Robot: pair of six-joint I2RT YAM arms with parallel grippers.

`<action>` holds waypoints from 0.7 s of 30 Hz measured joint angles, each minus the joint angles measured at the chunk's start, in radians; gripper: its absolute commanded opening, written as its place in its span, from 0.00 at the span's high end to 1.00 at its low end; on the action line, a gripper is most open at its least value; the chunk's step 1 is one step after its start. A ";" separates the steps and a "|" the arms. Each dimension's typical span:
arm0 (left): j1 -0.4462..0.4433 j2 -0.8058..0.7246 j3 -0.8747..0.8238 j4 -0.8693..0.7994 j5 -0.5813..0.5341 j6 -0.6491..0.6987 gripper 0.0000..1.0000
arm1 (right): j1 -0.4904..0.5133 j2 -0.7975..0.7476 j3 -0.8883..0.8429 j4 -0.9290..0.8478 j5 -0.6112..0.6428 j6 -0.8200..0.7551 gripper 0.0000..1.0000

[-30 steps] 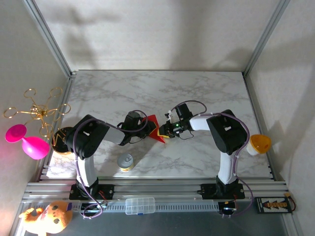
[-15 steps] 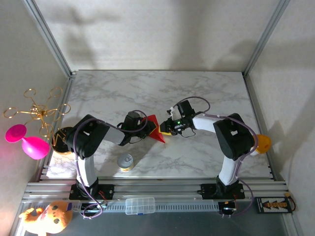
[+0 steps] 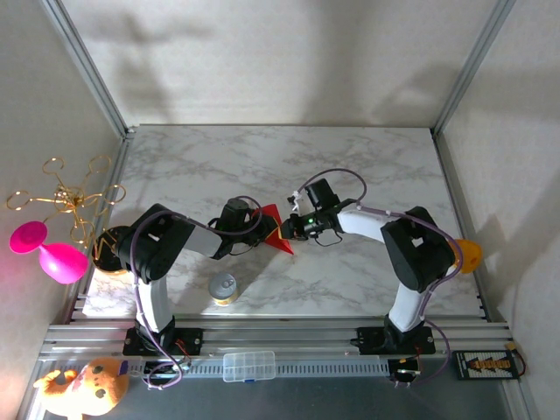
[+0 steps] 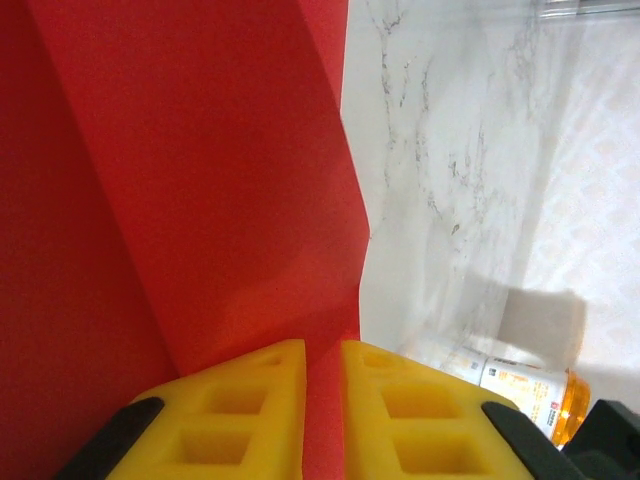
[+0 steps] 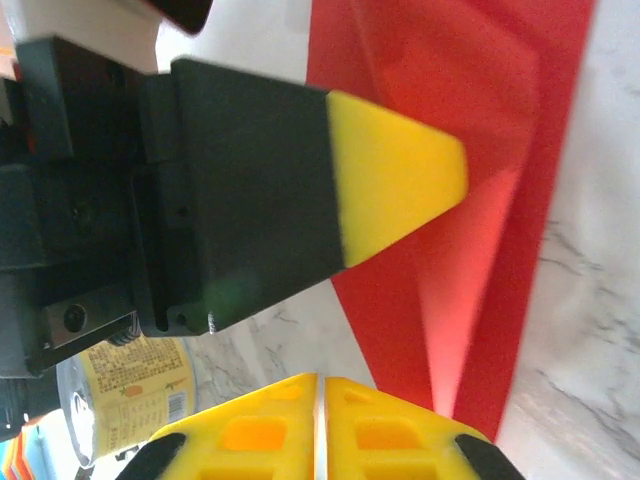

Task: Fold a paper plane with a square sheet of paper (pick it up from the middle)
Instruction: Fourth fold the wing at the center of the table.

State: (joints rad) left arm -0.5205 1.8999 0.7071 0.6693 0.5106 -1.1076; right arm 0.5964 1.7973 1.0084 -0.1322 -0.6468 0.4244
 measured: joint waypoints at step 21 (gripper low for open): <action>0.007 0.002 0.028 -0.063 0.016 -0.023 0.84 | 0.010 0.073 0.013 -0.052 0.079 -0.020 0.91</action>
State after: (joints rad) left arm -0.5133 1.9018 0.7353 0.6064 0.5262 -1.1305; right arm 0.6060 1.8706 1.0214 -0.1844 -0.5678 0.4046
